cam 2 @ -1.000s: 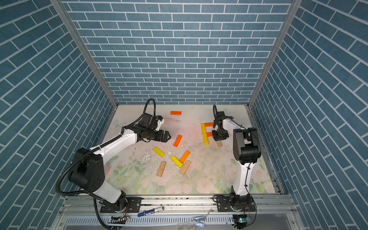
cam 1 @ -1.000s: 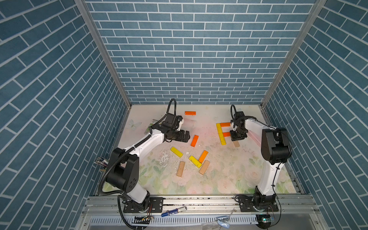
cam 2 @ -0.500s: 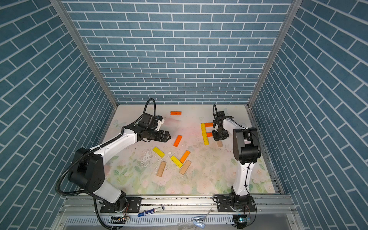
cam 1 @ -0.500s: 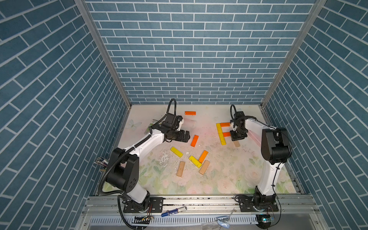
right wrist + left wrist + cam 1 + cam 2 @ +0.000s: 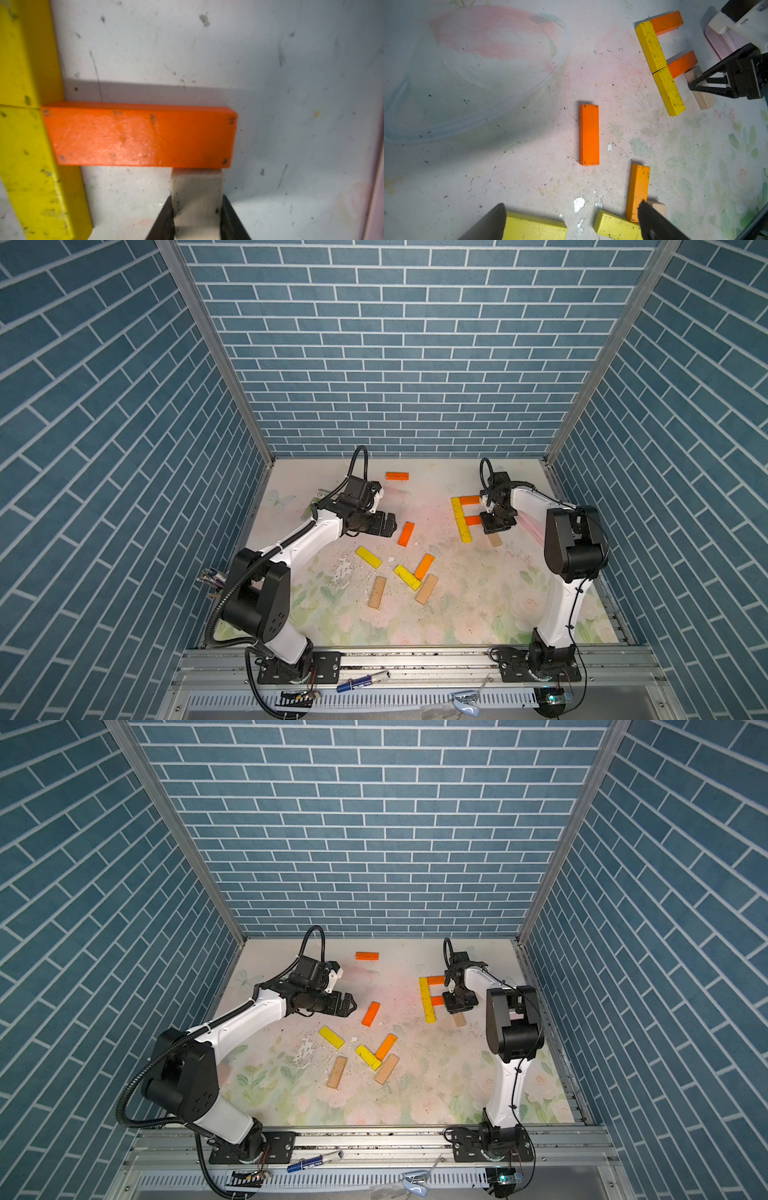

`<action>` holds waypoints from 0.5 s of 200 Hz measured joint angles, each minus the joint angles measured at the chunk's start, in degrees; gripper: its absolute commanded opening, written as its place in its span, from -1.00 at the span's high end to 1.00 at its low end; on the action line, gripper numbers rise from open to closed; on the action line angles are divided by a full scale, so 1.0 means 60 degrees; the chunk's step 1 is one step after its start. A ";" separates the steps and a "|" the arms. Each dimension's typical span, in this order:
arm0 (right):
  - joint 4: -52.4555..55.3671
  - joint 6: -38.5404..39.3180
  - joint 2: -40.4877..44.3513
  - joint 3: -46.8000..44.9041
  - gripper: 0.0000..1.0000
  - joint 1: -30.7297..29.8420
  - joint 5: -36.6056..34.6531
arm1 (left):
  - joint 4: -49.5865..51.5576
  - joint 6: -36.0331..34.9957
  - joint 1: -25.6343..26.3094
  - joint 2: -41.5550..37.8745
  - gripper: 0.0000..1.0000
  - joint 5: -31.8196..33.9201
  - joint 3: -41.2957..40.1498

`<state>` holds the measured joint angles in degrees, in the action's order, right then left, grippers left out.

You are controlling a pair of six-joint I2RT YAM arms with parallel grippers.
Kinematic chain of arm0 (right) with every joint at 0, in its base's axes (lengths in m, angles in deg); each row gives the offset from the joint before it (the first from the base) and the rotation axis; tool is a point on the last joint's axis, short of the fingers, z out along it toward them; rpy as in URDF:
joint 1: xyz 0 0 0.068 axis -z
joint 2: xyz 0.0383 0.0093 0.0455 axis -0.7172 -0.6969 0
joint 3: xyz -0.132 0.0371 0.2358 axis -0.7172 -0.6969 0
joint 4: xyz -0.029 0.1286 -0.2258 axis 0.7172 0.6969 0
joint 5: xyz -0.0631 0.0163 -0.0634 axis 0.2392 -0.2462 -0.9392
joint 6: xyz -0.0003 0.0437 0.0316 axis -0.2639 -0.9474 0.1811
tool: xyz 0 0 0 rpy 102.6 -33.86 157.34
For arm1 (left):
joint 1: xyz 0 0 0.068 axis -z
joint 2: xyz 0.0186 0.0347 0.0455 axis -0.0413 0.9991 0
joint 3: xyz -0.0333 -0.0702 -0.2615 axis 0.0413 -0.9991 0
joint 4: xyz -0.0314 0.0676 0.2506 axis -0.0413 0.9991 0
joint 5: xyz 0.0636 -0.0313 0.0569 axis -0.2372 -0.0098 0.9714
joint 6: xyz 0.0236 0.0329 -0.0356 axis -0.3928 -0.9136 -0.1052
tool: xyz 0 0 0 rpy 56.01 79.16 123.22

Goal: Assemble the number 6 with building blocks
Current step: Assemble the building block at the center of the board.

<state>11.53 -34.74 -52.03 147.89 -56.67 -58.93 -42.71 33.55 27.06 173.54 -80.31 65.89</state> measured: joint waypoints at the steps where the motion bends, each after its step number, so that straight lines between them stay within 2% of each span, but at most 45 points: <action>1: 0.0000 0.0000 0.0000 0.0000 0.40 0.0000 0.0000 | 0.0000 0.0000 0.0000 0.0000 -0.99 0.0000 0.0000; 48: 0.0007 0.0000 -0.0004 0.0011 0.36 0.0000 0.0000 | 0.0000 -0.0004 0.0000 0.0000 -0.99 0.0000 0.0000; 100: 0.0270 0.0069 -0.0131 0.0331 -0.01 0.0069 -0.0160 | 0.0000 -0.0018 0.0000 0.0000 -0.99 0.0004 0.0000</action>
<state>13.15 -34.32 -52.82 149.88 -56.26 -59.89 -42.71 33.44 27.06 173.54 -80.29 65.89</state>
